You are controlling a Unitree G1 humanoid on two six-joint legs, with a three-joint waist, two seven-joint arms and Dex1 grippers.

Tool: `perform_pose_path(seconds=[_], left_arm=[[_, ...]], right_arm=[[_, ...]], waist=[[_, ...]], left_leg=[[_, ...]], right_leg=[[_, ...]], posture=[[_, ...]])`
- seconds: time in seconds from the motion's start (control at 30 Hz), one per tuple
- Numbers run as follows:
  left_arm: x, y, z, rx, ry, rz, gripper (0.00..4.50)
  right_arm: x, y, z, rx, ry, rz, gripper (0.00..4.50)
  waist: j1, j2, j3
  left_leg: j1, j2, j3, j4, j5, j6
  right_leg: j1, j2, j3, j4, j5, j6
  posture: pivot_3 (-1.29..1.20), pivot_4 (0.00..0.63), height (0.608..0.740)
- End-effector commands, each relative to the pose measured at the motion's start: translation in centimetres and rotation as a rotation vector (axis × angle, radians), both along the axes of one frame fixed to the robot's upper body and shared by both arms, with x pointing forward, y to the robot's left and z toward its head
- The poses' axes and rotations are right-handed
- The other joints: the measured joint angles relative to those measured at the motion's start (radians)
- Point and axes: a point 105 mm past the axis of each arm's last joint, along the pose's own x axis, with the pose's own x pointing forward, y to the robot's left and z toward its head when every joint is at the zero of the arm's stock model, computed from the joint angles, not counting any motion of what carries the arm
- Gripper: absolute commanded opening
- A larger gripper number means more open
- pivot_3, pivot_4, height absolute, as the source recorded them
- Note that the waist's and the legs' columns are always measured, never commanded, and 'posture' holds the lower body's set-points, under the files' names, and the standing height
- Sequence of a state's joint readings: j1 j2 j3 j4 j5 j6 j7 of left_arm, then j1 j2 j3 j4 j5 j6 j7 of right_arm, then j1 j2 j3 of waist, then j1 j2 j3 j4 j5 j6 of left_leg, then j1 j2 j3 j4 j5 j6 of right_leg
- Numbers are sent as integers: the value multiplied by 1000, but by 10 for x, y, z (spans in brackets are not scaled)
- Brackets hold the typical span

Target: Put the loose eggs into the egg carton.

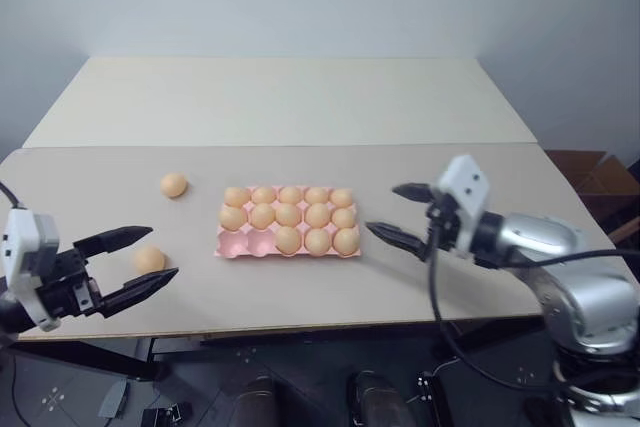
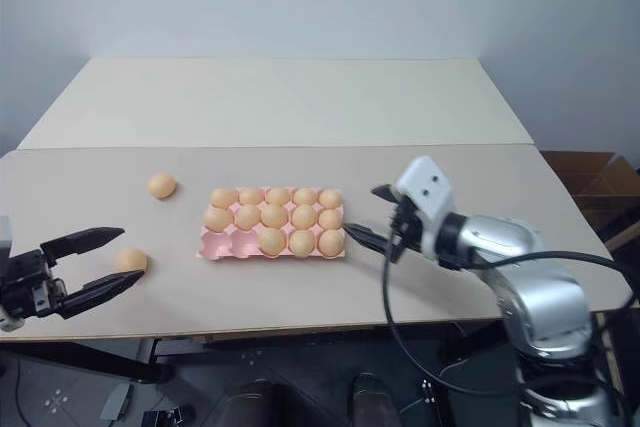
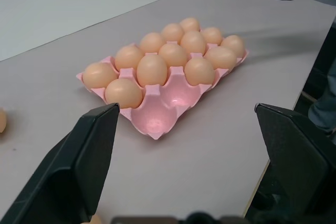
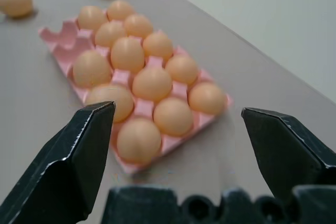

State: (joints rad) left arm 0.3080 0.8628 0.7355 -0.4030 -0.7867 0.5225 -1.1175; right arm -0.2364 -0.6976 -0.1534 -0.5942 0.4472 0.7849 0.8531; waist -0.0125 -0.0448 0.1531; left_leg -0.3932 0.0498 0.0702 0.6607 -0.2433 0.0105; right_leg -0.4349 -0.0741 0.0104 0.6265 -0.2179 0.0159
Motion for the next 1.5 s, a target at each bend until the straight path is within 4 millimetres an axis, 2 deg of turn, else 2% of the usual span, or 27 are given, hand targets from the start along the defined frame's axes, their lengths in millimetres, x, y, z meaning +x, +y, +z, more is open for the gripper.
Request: perform_pose_path(seconds=[0.03, 0.23, 0.4, 0.5, 0.63, 0.77, 0.93, 1.03, 1.2, 1.37, 1.5], left_arm=[[-6, 1, 6, 12, -41, 20, 4500], [-6, 4, 6, 17, -60, 76, 4500], [6, 26, -5, 208, -24, 479, 4500], [4, 24, -6, 164, 12, 629, 4500], [10, 21, -26, 95, 110, 799, 4500], [24, 38, -47, 73, 219, 1009, 4500], [36, 37, -63, 42, 294, 1060, 4500], [44, 29, -74, 40, 381, 1022, 4500], [56, 29, -75, 61, 416, 1011, 3361], [59, 31, -68, 96, 387, 987, 1817], [58, 21, -52, 153, 277, 883, 1704]], right_arm=[[-16, -13, 9, -5, -53, 76, 4466], [-13, -15, 9, 9, -73, 78, 4466], [-12, -14, 11, 17, -87, 90, 4466], [-11, -14, 10, 19, -85, 89, 4466], [-10, -10, 10, 19, -85, 105, 4466], [-6, -7, 14, 22, -97, 120, 4466], [-6, -8, 18, 20, -113, 117, 4466], [-9, -8, 20, 26, -119, 115, 4466], [-10, -6, 20, 33, -123, 106, 4500], [-12, -6, 22, 45, -130, 93, 4500], [-15, -5, 21, 49, -129, 86, 4500]], waist=[[-6, 0, 0], [-4, 0, 0], [0, -1, 0], [3, -1, 0], [5, -1, 0], [6, -2, 0], [3, -2, 0], [3, -2, 0], [4, -2, 0], [0, -2, 0], [1, -2, 0]], left_leg=[[1, 0, 0, 0, 0, 0], [9, 1, 1, 0, 0, 0], [9, 0, 1, 0, 0, 0], [8, 0, -1, 0, 0, 0], [8, -2, -5, 0, 0, 0], [11, -2, -6, 0, 0, 0], [11, -2, -5, 0, 1, 0], [9, -2, -5, 0, 0, 0], [9, -3, -6, 0, 1, 0], [9, -3, -6, 0, 1, 0], [8, -2, -6, 0, 0, 0]], right_leg=[[1, 0, 1, 0, -1, 2], [6, 1, 2, 2, -5, 0], [8, 0, 2, -1, -5, 0], [9, -2, 3, -1, -2, 3], [10, -2, 3, -2, 0, 5], [12, -1, 2, 0, 0, 6], [12, 1, 1, 0, 2, 1], [11, 1, 1, -1, 3, 1], [11, 0, 1, -1, 3, 1], [11, 0, 1, -1, 3, 1], [11, 0, 1, -1, 3, 1]], posture=[[0, 150, 740], [0, 150, 740], [0, 150, 740], [0, 150, 740], [0, 150, 740], [0, 150, 740], [0, 150, 740], [0, 150, 740], [0, 150, 740], [0, 150, 740], [0, 150, 740]])
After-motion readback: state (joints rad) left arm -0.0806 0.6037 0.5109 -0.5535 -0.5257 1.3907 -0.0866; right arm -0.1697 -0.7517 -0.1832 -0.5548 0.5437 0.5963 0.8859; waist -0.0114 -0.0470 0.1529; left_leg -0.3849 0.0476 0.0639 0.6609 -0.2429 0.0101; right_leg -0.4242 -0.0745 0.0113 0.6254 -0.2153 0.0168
